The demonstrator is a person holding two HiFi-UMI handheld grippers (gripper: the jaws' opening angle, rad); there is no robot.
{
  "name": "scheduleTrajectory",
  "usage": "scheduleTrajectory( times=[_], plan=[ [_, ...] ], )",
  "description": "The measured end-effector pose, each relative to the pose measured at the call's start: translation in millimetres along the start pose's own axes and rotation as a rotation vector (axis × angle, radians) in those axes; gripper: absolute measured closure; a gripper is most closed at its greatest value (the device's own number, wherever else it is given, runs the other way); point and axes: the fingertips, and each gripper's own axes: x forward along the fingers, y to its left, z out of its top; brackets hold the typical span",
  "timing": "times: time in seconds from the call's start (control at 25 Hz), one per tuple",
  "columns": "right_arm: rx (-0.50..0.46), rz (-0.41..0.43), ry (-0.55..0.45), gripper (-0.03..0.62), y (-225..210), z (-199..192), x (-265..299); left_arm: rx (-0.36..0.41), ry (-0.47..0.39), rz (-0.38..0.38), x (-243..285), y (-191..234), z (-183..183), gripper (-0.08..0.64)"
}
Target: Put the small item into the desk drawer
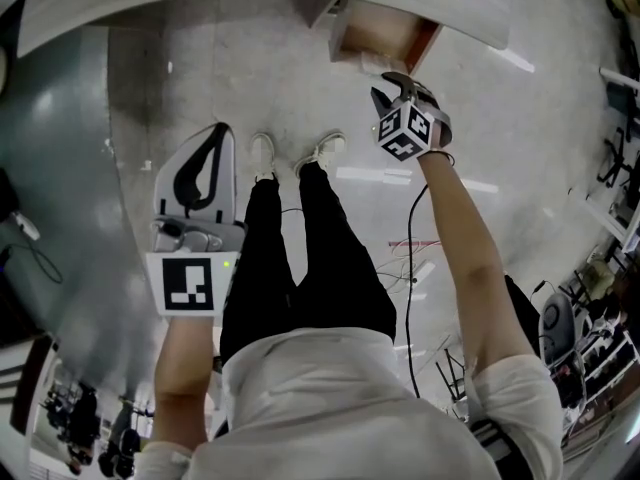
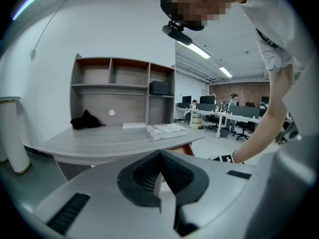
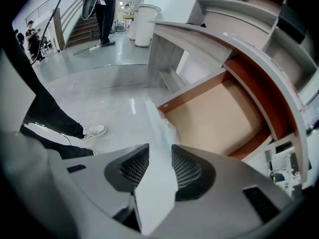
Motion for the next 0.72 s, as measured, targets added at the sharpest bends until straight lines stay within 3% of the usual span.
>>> scheduleTrajectory(
  times=[0.32,0.72],
  plan=[
    [0.045,-0.066,-0.008,0.396,-7,-2,-4,0.009,-0.019,-0.036,9,5,-1,0.543],
    [0.147,-0.148,-0.016,0.388,-14,7,-37,0.036,-0.050,-0.102,6,4,13,0.543]
  ],
)
